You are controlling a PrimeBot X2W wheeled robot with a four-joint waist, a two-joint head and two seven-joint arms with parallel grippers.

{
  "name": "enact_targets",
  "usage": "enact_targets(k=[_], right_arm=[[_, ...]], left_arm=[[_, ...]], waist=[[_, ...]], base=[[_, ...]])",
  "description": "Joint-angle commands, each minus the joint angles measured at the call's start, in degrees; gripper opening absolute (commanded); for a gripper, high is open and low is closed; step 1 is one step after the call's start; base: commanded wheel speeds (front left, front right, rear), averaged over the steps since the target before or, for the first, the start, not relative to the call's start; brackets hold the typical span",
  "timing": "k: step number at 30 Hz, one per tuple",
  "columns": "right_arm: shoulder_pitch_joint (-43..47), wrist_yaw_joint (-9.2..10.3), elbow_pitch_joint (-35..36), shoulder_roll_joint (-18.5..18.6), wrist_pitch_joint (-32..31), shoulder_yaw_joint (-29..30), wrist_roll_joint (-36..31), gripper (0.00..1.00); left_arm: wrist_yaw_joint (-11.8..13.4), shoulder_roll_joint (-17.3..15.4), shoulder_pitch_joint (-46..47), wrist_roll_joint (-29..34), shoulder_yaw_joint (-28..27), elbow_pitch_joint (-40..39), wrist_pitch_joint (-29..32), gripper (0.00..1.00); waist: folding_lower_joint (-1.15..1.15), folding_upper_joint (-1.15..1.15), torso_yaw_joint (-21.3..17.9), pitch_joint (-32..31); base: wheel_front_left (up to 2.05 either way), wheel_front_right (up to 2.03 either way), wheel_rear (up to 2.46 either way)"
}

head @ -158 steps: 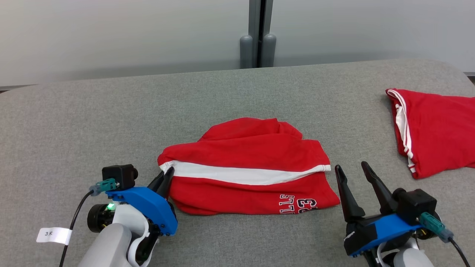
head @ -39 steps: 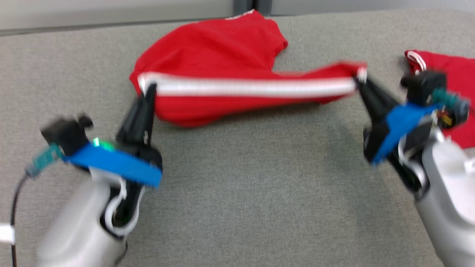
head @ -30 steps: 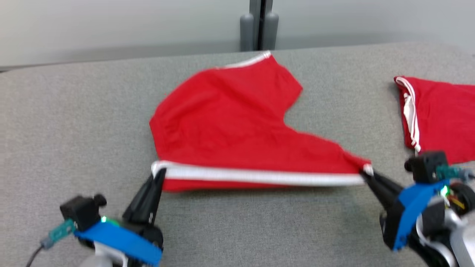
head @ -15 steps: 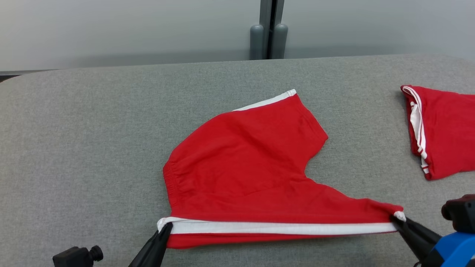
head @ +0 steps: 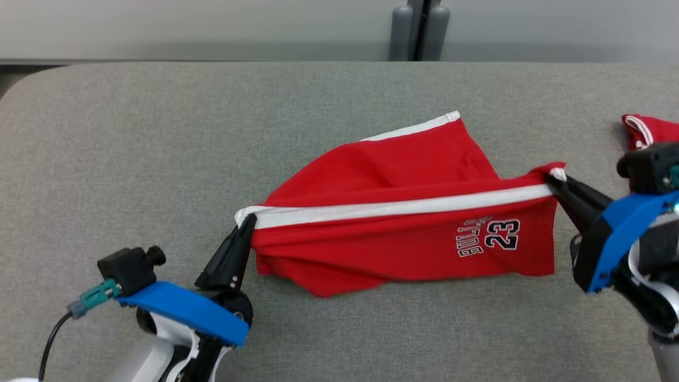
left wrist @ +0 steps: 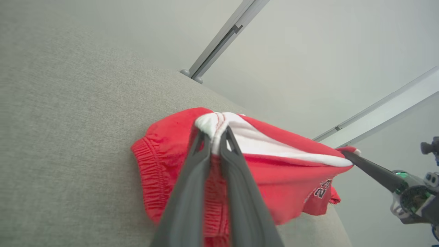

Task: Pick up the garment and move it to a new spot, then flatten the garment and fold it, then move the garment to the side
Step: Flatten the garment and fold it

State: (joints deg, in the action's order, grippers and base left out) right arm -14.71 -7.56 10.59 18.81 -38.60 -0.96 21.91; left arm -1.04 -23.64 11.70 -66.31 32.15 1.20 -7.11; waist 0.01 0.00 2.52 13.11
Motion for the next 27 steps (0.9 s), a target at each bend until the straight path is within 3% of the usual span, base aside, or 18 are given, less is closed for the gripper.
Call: enact_targets(k=[1,7,19,20,21,22,23,27], right_arm=[[-2.7,0.13,-2.1,1.1,0.9,-0.2,0.3,0.00],[-15.1,0.13,-14.1,3.8,4.8,-5.8,0.1,0.00],[-30.5,0.11,-31.6,2.8,10.5,-12.5,-1.5,0.00],[-31.2,0.11,-32.8,2.7,10.9,-12.8,-1.4,0.00],[-31.7,0.11,-33.8,2.5,11.4,-13.2,-1.1,0.24],[-32.3,0.11,-34.7,2.4,11.9,-13.4,-0.9,1.00],[-32.8,0.10,-35.5,2.2,12.6,-13.5,-0.7,1.00],[-33.3,0.07,-38.5,1.8,14.8,-14.4,0.3,1.00]], left_arm=[[0.0,0.2,1.9,0.4,-0.6,2.0,-0.4,0.00],[0.7,4.5,9.2,2.4,0.1,12.2,-1.5,0.00],[-1.4,11.3,19.3,5.3,1.3,25.4,-4.8,0.00],[-1.7,11.7,19.9,5.4,1.5,26.0,-4.9,0.17],[-2.0,12.1,20.3,5.3,1.6,26.7,-4.9,0.42],[-2.4,12.4,20.7,5.3,1.7,27.3,-5.0,0.92],[-2.7,12.8,20.9,5.2,1.8,27.7,-5.2,1.00],[-4.1,13.6,21.0,5.1,2.4,29.0,-5.5,1.00]], waist=[[-0.01,0.00,1.1,1.4],[-0.01,0.00,3.6,4.9],[-0.01,0.00,7.6,10.8],[-0.01,0.00,7.8,11.0],[-0.01,0.00,8.0,11.1],[-0.01,0.00,8.1,11.2],[-0.01,0.00,8.2,11.2],[-0.01,0.00,8.4,10.6]], base=[[0.00,0.00,0.00],[0.00,0.00,0.00],[0.00,0.00,0.00],[0.00,0.00,0.00],[0.00,0.00,0.00],[0.00,0.00,0.00],[0.00,0.00,0.00],[0.00,0.00,0.00]])
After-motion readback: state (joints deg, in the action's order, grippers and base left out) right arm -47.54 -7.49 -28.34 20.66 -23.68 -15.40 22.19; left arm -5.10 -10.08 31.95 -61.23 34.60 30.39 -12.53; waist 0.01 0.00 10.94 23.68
